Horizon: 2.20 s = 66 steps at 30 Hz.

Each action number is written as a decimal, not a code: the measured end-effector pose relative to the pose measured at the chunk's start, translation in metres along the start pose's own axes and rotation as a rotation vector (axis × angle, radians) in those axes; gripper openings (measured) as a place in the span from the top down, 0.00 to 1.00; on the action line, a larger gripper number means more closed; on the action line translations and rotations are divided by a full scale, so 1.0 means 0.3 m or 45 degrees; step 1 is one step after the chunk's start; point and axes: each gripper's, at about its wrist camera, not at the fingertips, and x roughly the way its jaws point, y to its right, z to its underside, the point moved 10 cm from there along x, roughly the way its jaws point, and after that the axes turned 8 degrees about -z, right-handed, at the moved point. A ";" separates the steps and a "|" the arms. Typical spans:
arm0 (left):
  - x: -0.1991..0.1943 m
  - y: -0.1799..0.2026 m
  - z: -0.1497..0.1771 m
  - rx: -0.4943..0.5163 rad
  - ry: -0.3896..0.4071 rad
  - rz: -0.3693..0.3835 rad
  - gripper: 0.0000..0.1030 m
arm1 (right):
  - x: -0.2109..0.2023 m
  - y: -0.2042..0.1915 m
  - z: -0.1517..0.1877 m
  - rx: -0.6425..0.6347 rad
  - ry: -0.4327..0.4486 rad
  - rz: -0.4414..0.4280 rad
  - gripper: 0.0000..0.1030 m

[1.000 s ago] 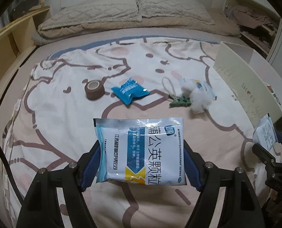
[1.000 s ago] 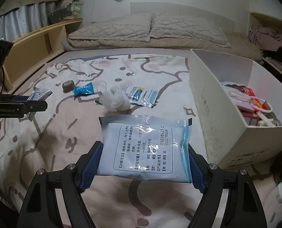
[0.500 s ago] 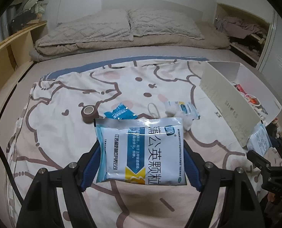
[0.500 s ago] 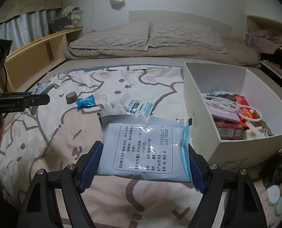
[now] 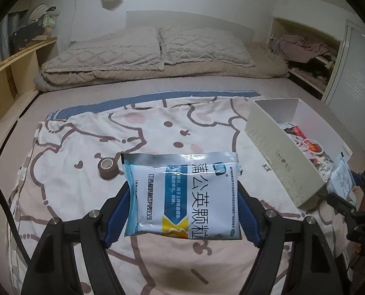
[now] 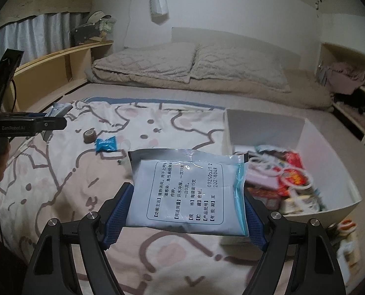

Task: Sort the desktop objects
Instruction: 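Carry both packets up toward the open white box, then lower the white packet into the box and open the right tool while the left holds the sachet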

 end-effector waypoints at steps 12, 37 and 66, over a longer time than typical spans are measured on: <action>-0.052 0.067 -0.095 -0.004 0.067 0.049 0.24 | -0.049 0.171 -0.040 0.002 -0.025 0.036 0.20; -0.114 0.337 -0.270 0.092 0.226 0.072 0.24 | -0.060 0.457 -0.192 -0.091 -0.004 0.044 0.20; 0.054 0.694 -0.412 0.098 0.313 0.252 0.24 | 0.417 0.656 -0.253 0.208 -0.332 -0.085 0.20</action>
